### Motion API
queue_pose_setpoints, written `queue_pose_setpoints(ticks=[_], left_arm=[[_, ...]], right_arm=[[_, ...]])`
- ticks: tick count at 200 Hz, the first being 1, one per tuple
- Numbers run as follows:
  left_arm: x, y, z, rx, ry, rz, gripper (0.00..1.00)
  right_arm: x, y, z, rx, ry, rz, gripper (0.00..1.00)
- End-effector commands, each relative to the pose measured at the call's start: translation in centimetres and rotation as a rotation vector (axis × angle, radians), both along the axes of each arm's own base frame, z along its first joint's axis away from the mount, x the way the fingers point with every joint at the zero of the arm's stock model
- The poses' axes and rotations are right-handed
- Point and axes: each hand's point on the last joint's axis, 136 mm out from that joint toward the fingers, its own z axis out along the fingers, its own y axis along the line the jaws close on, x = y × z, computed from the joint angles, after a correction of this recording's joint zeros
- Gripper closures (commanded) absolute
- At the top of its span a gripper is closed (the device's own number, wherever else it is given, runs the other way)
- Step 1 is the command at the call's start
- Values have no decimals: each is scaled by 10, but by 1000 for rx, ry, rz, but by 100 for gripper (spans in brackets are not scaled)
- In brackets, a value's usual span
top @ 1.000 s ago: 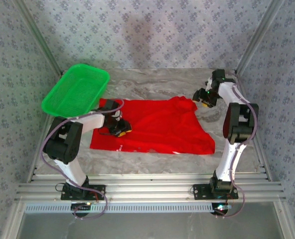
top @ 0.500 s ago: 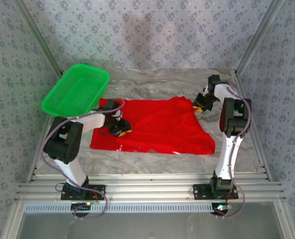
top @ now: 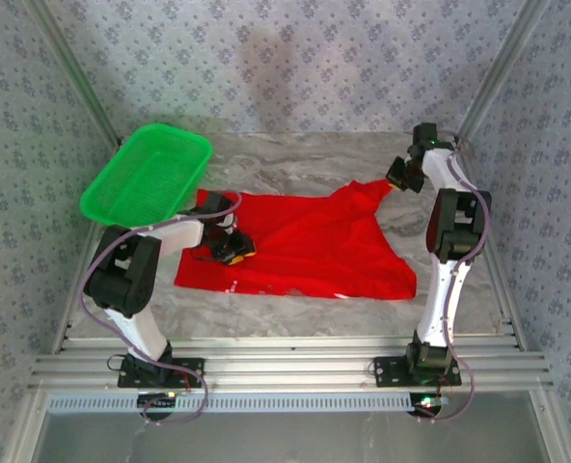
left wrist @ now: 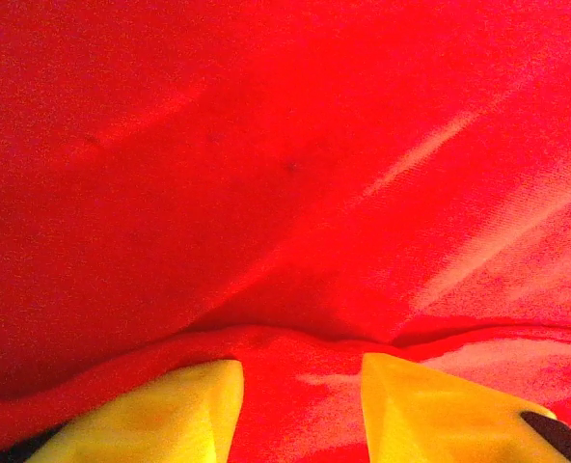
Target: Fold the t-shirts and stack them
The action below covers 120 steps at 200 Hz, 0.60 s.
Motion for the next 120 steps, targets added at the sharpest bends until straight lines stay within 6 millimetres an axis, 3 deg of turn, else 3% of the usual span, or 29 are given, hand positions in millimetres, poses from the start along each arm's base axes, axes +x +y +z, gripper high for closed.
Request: queue_pose_setpoints(ticks=[1, 58, 102, 120], left_arm=[[-40, 23, -41, 144, 144, -27, 60], [-54, 32, -47, 175, 173, -37, 60], [-60, 34, -48, 180, 183, -39, 60], [-61, 34, -48, 184, 183, -40, 60]], right_arm=[[13, -23, 4, -147, -5, -9, 100], [51, -30, 29, -449, -79, 131, 100], [88, 21, 50, -407, -269, 247, 99], [106, 42, 70, -338, -393, 251, 99]])
